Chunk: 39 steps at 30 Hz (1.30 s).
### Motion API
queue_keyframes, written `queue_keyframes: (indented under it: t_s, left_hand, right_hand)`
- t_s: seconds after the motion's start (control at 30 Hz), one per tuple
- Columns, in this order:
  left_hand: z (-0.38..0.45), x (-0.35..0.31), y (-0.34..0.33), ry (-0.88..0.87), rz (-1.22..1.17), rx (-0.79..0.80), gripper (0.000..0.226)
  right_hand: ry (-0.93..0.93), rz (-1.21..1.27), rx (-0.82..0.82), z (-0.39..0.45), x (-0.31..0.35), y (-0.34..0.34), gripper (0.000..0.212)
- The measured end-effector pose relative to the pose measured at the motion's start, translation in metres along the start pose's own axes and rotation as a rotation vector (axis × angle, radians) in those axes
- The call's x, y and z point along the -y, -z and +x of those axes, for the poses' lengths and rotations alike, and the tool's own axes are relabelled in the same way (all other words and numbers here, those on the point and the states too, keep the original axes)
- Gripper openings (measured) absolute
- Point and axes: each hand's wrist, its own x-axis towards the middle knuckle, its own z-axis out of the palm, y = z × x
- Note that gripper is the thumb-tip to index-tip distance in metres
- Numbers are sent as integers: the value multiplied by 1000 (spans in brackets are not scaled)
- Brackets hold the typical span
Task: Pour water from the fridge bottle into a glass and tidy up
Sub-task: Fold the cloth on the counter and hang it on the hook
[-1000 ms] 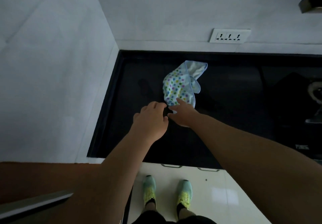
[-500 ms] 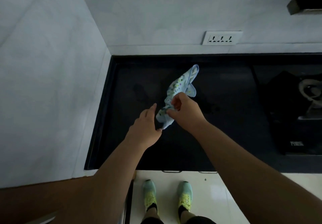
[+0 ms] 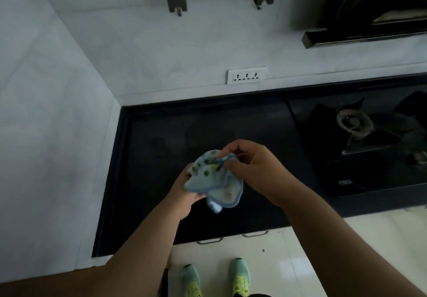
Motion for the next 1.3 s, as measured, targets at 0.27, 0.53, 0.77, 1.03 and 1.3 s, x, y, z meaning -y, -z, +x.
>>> queue_keyframes:
  t_s: [0.27, 0.53, 0.77, 1.03, 1.3]
  left_hand:
    - [-50, -66, -27, -355, 108, 39, 39]
    - [-82, -94, -61, -611, 520, 317, 56]
    - [-66, -96, -97, -709, 673, 558, 100]
    - [-57, -77, -146, -830, 840, 819, 53]
    - [-86, -26, -205, -845, 910, 1121, 35]
  right_hand:
    - [-19, -147, -130, -18, -10, 31, 41]
    - [78, 93, -327, -39, -9, 44, 42]
    - [76, 144, -594, -72, 9, 72, 35]
    - [-116, 65, -907, -139, -9, 68, 35]
    - [-147, 368, -1159, -234, -44, 31, 38]
